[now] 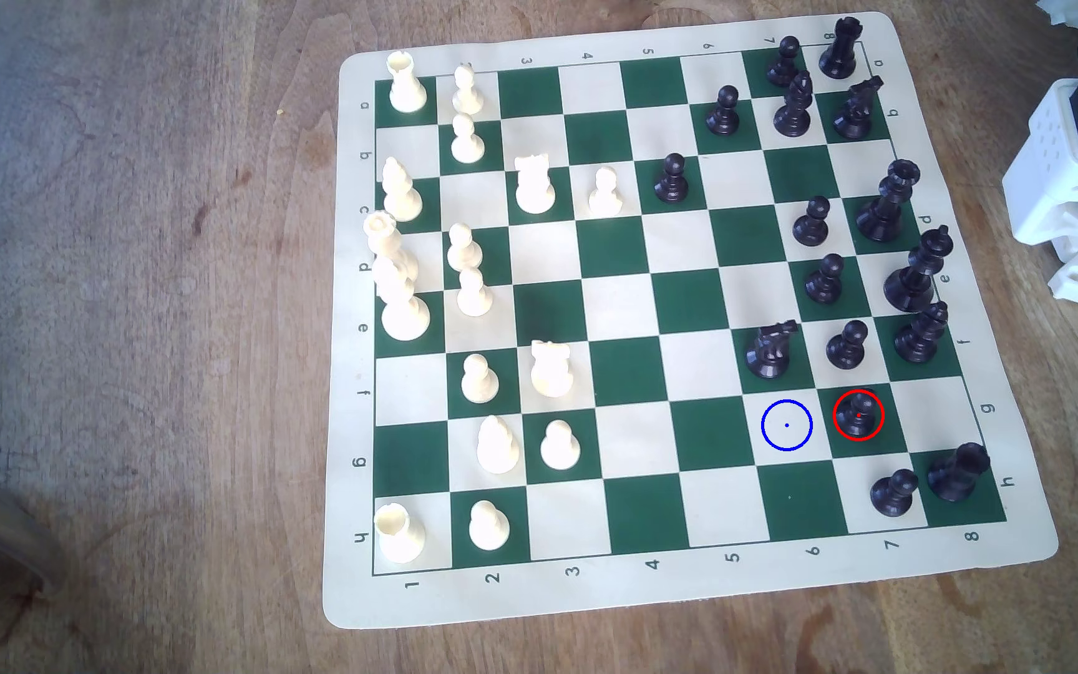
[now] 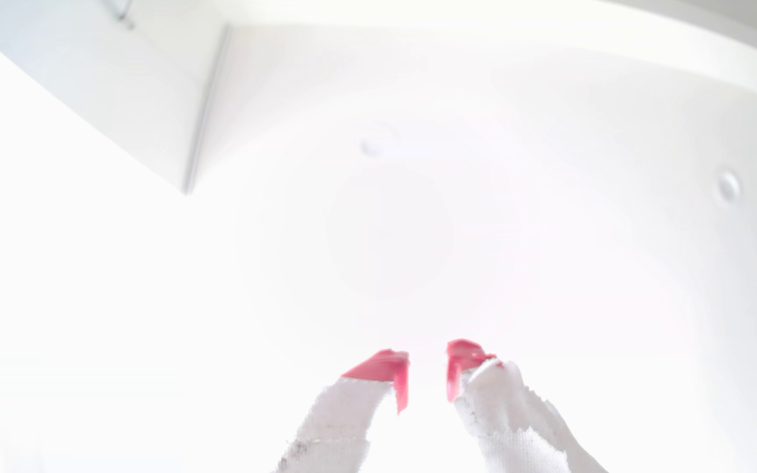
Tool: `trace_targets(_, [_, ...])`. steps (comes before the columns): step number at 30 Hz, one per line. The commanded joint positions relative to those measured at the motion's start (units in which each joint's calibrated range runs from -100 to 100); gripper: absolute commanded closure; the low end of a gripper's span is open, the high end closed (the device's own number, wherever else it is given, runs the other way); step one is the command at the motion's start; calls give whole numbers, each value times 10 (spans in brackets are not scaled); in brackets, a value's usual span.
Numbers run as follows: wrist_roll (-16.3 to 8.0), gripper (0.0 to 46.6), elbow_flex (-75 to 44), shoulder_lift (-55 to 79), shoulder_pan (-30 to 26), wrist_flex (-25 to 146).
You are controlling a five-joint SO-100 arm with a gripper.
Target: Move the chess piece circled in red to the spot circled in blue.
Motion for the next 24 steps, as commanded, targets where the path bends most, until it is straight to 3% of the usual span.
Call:
trace_targets(1, [1,430,9,0,-3,-10])
trace_targets(21, [1,430,9,0,-3,-10])
trace_targets(24, [-4,464,9,-1,-4,45])
